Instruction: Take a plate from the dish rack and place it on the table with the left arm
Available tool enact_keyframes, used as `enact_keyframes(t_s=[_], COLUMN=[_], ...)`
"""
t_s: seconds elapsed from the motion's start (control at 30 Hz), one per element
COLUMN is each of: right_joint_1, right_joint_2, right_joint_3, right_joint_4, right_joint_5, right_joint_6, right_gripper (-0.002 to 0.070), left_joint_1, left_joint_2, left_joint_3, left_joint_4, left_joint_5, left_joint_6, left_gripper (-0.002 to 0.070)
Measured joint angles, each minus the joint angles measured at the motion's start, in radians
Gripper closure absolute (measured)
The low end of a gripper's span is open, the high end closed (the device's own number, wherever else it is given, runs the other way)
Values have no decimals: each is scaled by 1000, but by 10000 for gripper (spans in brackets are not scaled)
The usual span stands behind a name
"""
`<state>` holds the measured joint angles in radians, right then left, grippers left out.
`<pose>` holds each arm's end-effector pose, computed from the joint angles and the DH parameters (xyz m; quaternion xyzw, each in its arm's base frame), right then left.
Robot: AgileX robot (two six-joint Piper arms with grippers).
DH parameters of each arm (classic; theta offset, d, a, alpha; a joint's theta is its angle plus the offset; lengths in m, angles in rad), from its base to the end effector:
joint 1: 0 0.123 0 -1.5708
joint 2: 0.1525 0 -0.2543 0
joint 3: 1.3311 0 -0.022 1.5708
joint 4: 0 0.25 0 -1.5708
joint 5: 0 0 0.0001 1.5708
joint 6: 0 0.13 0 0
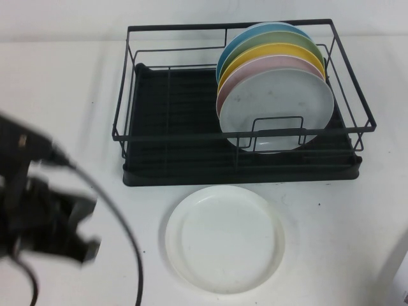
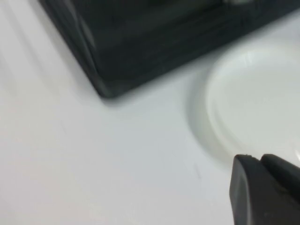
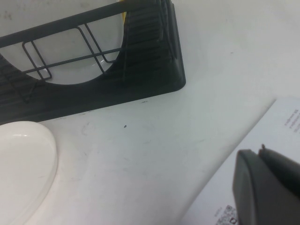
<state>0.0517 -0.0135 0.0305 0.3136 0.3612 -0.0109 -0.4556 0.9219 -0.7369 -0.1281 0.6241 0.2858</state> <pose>0.1194 0.0204 0.1626 0.0594 0.7946 0.1435 0.5870 0.1999 -0.1088 0.2587 0.2997 0.8592 -0.0901 0.4048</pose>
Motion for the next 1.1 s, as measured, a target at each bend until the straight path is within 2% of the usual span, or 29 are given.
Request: enact_keyframes(t_s=[0.27,0.5,0.7,0.8,0.93,1.1], right_joint_1=[0,0,0,0,0,0], right_joint_2=[0,0,0,0,0,0], right_joint_3=[0,0,0,0,0,0], right_joint_4=[0,0,16,22,22,25], right_joint_5=[0,0,0,0,0,0], right_joint_6=[0,0,0,0,0,0], right_gripper=[694,694,694,694,694,694], left_joint_1=[0,0,0,14,72,171], left_joint_2=[-76,-133,-314,-443,-642,-845], left_joint_3=[73,94,196,285,443,639], left_joint_4=[14,100,145,201,263,224], left_joint_5=[325,349,206,70,-128,-332], left_joint_6=[-26,-30,-46,-156,-294,-325], left_gripper=[675,675,675,676,676,676])
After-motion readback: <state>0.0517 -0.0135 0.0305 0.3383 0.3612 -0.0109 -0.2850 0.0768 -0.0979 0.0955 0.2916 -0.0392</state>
